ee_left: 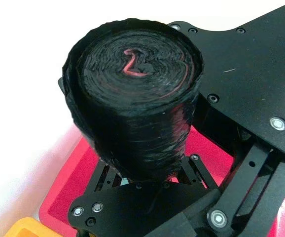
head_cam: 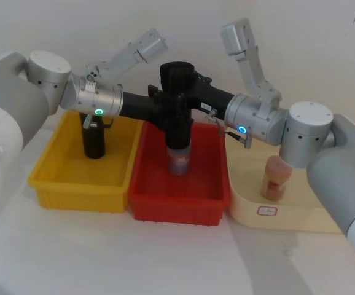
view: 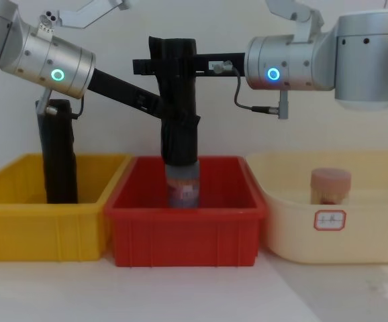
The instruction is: Pick up the garbage bag with the one hand and transfer it to the other hand.
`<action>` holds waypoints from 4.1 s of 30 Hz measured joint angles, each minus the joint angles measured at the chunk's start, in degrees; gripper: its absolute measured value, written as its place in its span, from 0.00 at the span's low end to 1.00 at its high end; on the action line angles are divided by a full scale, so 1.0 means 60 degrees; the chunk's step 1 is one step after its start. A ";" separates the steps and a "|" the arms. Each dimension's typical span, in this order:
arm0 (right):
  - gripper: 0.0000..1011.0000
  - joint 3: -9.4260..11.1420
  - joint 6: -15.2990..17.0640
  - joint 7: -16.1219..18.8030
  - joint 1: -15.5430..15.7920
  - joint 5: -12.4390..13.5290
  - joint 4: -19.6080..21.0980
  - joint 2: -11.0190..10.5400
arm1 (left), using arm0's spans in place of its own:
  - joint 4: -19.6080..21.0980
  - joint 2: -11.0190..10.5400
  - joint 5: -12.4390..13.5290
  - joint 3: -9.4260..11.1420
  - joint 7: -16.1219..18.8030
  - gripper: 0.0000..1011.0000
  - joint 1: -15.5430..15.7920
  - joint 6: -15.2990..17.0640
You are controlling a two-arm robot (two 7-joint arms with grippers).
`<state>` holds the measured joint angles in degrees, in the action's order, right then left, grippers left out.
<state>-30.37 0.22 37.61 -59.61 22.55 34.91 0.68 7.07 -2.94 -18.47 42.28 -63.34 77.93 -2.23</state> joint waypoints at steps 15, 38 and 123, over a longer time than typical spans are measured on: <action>0.85 0.0048 -0.0140 0.0064 -0.0161 -0.0083 -0.0337 0.0144 | 0.0000 0.0000 0.0000 0.0000 -0.0001 0.40 0.0000 0.0000; 0.61 0.0060 -0.0192 0.0088 -0.0214 -0.0110 -0.0454 0.0192 | -0.0001 0.0001 0.0002 0.0000 -0.0003 0.40 0.0001 0.0001; 0.57 0.0065 -0.0183 0.0070 -0.0196 -0.0150 -0.0412 0.0192 | 0.0000 0.0001 -0.0001 0.0000 -0.0002 0.84 0.0001 0.0000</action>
<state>-29.98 -0.88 38.03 -60.79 21.65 32.44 1.83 7.07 -2.93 -18.48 42.28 -63.36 77.94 -2.23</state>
